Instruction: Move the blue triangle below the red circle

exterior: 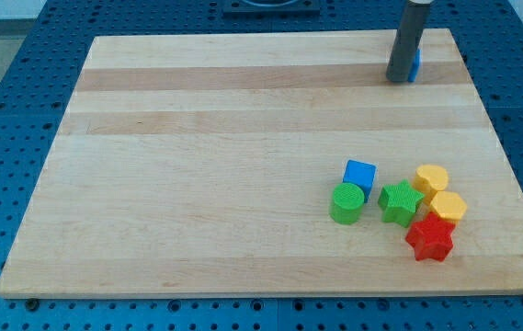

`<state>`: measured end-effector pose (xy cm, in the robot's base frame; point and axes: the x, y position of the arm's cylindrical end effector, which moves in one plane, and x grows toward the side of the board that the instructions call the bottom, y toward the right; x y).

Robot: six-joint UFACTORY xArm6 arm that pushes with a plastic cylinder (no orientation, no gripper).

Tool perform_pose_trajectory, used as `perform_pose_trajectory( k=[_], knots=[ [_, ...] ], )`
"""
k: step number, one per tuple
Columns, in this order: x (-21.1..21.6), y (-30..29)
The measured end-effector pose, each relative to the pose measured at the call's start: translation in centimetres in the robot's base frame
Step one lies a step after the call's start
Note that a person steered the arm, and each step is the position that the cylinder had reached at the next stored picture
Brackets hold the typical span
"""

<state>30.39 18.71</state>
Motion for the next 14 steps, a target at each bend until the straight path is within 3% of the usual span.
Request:
perform_pose_trajectory(
  k=[5, 14],
  knots=[
    [-1.6, -1.0],
    [0.1, 3.3]
  ],
)
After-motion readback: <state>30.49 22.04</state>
